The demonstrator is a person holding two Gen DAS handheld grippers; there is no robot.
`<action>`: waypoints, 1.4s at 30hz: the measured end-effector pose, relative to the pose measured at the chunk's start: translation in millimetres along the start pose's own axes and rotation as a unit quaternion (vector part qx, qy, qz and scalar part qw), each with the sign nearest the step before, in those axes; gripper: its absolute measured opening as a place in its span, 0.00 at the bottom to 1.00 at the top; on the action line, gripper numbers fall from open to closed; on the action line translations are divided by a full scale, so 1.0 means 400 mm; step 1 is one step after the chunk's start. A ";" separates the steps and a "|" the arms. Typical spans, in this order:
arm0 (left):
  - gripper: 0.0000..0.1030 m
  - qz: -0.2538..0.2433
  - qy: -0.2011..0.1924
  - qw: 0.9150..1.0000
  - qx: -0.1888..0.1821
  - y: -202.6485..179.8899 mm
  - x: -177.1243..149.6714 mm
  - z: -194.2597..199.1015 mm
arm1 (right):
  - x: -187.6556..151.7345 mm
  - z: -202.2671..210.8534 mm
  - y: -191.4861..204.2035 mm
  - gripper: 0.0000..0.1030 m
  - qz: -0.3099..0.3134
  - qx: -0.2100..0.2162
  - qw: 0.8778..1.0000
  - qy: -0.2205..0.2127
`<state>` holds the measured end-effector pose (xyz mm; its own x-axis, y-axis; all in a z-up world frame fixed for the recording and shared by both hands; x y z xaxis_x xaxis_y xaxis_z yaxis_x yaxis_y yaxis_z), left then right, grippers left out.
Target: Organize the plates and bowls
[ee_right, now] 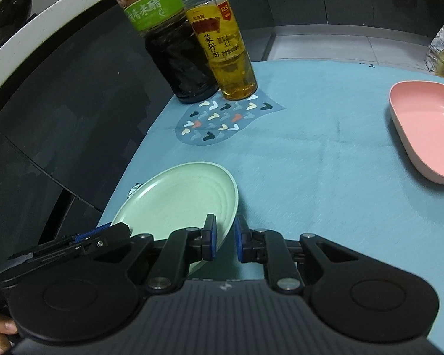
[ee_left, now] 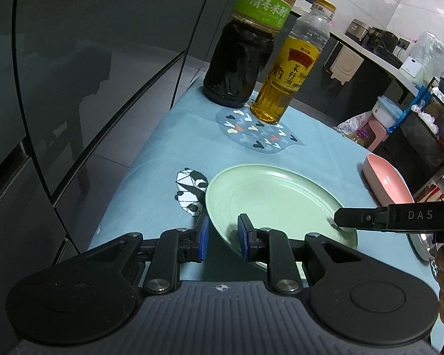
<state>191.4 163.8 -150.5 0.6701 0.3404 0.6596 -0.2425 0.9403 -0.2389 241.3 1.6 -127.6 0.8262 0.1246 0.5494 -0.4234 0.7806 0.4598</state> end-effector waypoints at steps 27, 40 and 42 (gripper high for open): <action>0.23 -0.001 -0.015 1.000 0.014 -0.042 0.003 0.056 | 0.003 0.098 -0.076 0.05 -0.055 -0.003 0.997 -0.046; 0.26 -0.085 -0.011 0.996 -0.034 -0.305 0.070 0.069 | 0.067 0.306 -0.288 0.09 -0.106 -0.058 0.980 -0.156; 0.26 -0.101 -0.012 0.994 -0.045 -0.352 0.077 0.067 | 0.073 0.324 -0.318 0.10 -0.110 -0.067 0.978 -0.165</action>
Point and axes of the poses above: each gripper's, at about its wrist camera, not at the fingertips, and z roughly against the way its jaws point, y to its left, x to its top, the point moved 9 cm from there along -z, roughly the way its jaws point, and after that the axes turned 8 degrees about x, right-handed, at the moved point
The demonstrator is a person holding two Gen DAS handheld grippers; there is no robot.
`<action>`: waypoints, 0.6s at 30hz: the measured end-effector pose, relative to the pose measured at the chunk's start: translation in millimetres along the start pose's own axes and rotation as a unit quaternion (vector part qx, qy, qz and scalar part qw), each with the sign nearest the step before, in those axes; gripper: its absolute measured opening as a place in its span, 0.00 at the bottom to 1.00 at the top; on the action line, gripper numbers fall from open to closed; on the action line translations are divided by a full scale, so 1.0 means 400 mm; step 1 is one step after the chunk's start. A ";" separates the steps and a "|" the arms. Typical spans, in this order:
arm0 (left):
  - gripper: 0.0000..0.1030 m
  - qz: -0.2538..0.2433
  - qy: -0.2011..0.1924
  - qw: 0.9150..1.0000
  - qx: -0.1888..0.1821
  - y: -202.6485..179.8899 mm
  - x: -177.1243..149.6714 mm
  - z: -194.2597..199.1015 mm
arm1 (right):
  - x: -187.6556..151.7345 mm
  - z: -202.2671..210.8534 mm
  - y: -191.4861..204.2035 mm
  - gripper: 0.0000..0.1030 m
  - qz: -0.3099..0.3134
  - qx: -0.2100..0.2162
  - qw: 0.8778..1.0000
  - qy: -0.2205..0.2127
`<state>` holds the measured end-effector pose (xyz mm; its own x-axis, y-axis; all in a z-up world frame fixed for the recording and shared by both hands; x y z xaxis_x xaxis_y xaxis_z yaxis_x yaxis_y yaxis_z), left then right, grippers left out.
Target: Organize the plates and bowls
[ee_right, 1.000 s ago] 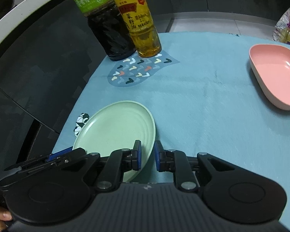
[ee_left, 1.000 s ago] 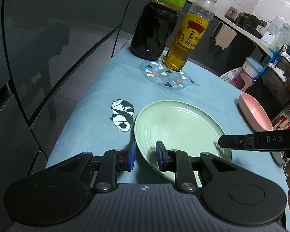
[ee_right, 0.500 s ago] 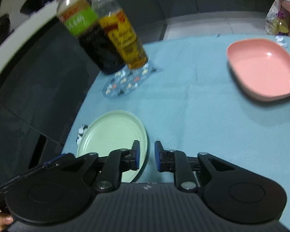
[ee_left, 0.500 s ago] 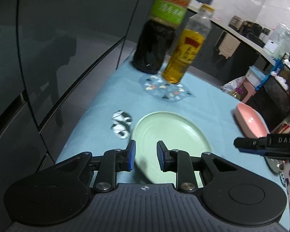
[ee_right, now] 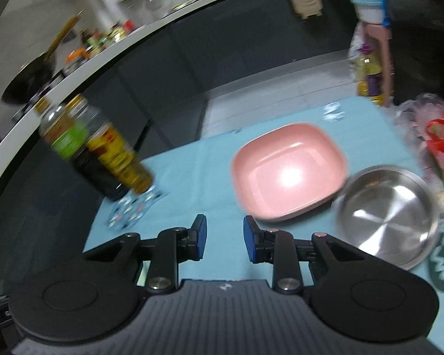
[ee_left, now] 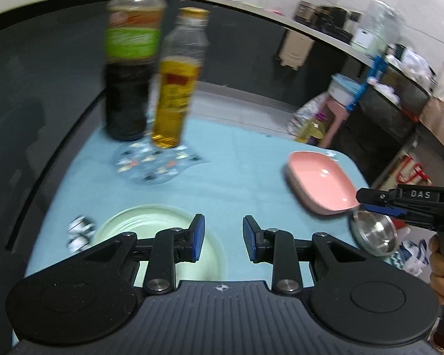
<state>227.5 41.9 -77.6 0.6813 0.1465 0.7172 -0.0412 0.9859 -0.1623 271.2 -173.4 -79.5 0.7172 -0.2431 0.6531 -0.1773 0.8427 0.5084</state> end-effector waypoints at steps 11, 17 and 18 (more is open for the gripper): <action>0.27 -0.047 0.023 0.997 -0.058 -0.239 0.049 -0.138 | 0.080 -0.015 -0.166 0.15 -0.053 -0.040 0.998 -0.023; 0.27 -0.056 0.036 0.997 -0.049 -0.309 0.054 -0.224 | 0.089 -0.054 -0.223 0.15 -0.074 -0.051 0.996 -0.013; 0.27 -0.059 0.037 0.996 -0.048 -0.316 0.054 -0.233 | 0.089 -0.058 -0.227 0.15 -0.074 -0.050 0.996 -0.009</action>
Point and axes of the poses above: each gripper's, at about its wrist camera, not at the fingertips, and z roughly against the way its jaws point, y to its left, x to its top, the point moved 9 cm from there along -z, roughly the way its jaws point, and after that the axes turned 8 degrees about x, right-handed, at the moved point
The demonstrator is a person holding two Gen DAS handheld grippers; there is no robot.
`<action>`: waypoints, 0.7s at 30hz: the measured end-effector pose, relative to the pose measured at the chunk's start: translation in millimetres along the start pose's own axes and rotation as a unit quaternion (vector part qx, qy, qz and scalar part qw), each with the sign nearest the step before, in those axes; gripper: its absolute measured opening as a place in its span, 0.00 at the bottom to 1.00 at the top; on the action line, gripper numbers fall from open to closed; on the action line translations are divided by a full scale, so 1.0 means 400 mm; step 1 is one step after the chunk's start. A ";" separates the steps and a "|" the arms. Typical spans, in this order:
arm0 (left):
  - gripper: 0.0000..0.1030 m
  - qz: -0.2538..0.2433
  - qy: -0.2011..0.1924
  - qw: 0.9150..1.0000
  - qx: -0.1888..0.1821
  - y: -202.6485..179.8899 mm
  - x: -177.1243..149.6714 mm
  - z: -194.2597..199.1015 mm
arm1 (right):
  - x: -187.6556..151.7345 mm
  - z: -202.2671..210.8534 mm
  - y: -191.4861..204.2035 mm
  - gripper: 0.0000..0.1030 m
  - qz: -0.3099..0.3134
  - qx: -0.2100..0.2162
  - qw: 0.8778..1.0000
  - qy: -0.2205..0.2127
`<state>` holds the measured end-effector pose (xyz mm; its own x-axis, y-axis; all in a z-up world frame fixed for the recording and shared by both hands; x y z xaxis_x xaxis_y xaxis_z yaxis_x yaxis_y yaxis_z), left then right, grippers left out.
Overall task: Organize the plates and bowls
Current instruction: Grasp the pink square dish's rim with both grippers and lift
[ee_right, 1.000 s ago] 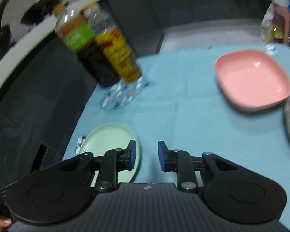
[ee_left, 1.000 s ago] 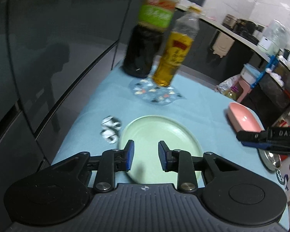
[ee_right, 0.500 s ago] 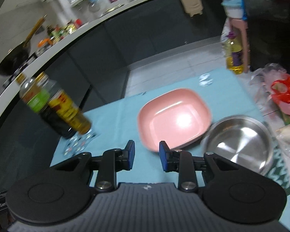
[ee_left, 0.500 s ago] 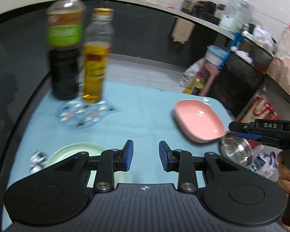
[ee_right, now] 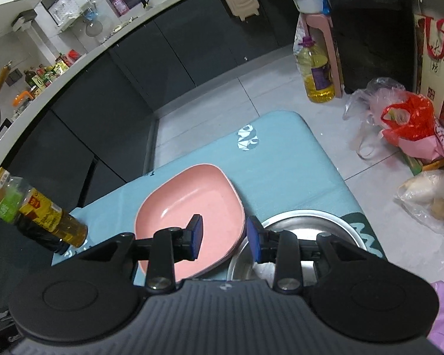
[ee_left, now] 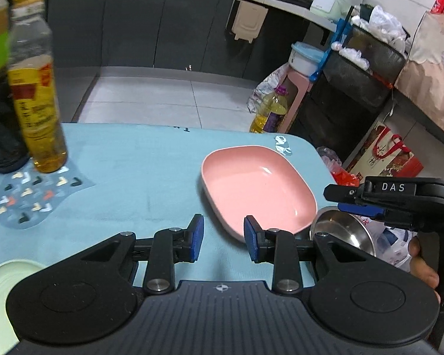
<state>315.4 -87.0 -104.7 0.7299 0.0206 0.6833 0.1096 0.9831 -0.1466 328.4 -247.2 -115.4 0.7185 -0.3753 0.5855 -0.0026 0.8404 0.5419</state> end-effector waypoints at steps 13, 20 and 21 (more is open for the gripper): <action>0.27 0.007 0.033 0.999 0.005 -0.032 0.002 -0.126 | 0.013 -0.058 -0.038 0.15 -0.003 -0.017 1.000 0.011; 0.27 0.014 0.053 0.998 0.007 -0.027 -0.014 -0.163 | 0.016 -0.087 -0.054 0.13 0.001 -0.040 0.999 0.008; 0.27 0.016 0.055 0.998 0.007 -0.026 -0.015 -0.167 | 0.014 -0.089 -0.054 0.12 0.006 -0.040 0.999 0.009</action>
Point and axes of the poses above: each gripper's, at about its wrist camera, not at the fingertips, and z roughly against the way its jaws point, y to its left, x to its top, the point moved 9 cm from there along -z, roughly the way its jaws point, and after that the axes turned 8 degrees about x, right-handed, at the moved point
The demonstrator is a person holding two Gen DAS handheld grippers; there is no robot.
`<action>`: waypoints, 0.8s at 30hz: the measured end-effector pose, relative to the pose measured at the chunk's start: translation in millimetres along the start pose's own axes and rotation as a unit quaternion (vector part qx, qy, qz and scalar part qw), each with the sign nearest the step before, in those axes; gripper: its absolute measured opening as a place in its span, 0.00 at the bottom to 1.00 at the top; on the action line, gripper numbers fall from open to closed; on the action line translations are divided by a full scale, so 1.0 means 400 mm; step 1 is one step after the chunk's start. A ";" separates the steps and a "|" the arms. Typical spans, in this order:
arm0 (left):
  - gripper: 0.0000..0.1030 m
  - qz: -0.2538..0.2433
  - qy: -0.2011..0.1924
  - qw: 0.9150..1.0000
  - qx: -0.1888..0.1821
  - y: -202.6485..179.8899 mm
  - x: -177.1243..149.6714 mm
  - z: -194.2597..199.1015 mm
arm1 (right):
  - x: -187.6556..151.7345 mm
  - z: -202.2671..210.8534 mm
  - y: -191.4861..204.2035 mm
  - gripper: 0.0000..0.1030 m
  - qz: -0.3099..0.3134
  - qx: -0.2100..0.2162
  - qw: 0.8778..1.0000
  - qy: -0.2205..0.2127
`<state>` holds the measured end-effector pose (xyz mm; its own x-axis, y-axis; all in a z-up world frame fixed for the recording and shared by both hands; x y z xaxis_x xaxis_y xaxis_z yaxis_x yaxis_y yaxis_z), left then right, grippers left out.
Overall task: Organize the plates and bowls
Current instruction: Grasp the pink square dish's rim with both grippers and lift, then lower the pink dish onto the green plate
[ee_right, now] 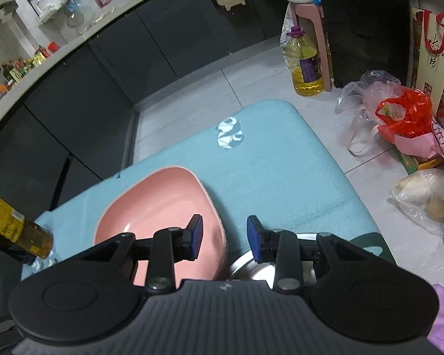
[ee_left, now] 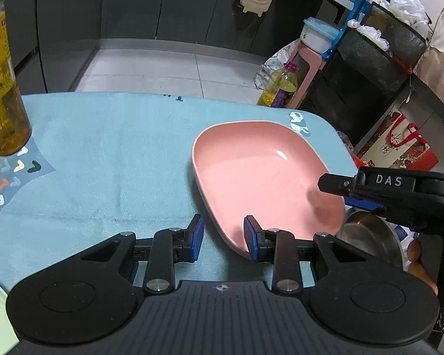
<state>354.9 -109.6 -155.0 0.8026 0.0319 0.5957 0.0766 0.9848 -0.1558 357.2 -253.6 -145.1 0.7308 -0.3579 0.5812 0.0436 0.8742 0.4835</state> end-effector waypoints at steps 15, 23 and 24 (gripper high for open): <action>0.21 -0.021 -0.051 0.998 -0.002 0.020 -0.004 0.102 | -0.026 0.069 0.082 0.00 0.045 0.024 0.999 -0.010; 0.21 0.015 -0.079 0.997 0.004 0.110 -0.022 0.217 | -0.066 0.126 0.186 0.00 0.074 0.071 0.995 -0.005; 0.21 0.020 -0.083 0.996 0.003 0.122 -0.027 0.232 | -0.074 0.132 0.200 0.00 0.079 0.075 0.994 -0.004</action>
<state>295.0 -45.9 -96.0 0.6963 0.0990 0.7109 0.0425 0.9830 -0.1785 303.0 -190.4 -89.1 0.7156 -0.2235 0.6618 -0.1737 0.8608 0.4784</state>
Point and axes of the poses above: each gripper's, at about its wrist camera, not at the fingertips, and z roughly against the way its jaws point, y to its left, x to its top, the point moved 9 cm from there along -z, roughly the way its jaws point, and after that the axes turned 8 degrees about x, right-handed, at the moved point
